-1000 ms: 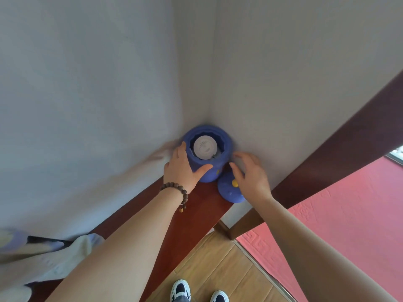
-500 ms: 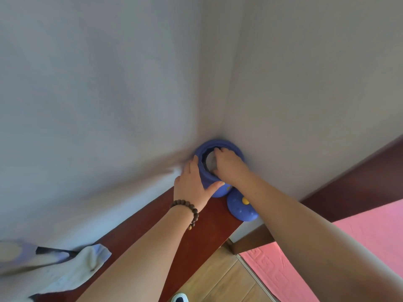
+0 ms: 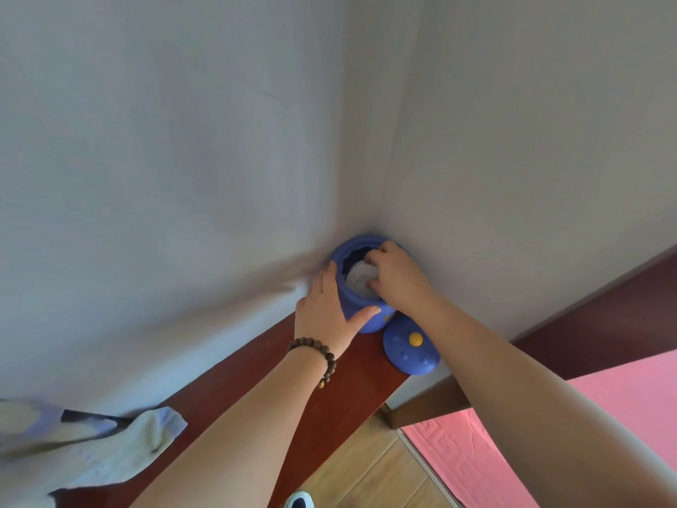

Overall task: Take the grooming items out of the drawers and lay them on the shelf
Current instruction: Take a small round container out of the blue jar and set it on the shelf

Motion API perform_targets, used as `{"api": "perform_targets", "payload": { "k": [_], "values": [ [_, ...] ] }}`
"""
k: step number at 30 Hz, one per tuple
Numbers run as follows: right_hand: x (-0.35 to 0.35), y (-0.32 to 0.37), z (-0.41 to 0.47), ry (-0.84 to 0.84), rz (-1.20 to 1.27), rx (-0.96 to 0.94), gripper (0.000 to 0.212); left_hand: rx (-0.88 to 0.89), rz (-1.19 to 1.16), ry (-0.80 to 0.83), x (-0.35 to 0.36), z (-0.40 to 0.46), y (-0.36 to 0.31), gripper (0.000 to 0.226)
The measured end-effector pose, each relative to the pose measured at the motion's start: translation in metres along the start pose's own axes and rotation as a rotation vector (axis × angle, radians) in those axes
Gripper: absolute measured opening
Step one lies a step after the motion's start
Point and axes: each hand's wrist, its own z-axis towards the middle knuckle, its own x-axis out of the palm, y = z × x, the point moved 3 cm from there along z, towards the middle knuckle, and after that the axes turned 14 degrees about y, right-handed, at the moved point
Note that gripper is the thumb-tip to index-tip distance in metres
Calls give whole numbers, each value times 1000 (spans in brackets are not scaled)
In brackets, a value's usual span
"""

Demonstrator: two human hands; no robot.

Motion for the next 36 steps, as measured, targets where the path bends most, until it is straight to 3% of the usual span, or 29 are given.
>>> {"api": "perform_targets", "payload": {
  "k": [6,11,22,29,36],
  "values": [
    [2,5,-4,-59,-17,-21,32,-10,10,4,0,0,0,101],
    [-1,7,-8,-1,-61,-9,27,-54,61,18,-1,-2,-1,101],
    [-32,39,-87,-326,196,-205,22,-182,286,-70,-23,-52,6,86],
    [27,97,-102,-161,301,-367,25,-418,261,-126,-31,-142,56,77],
    [114,180,-122,108,292,-530,21,-652,241,-192,-36,-244,115,73]
  ]
}}
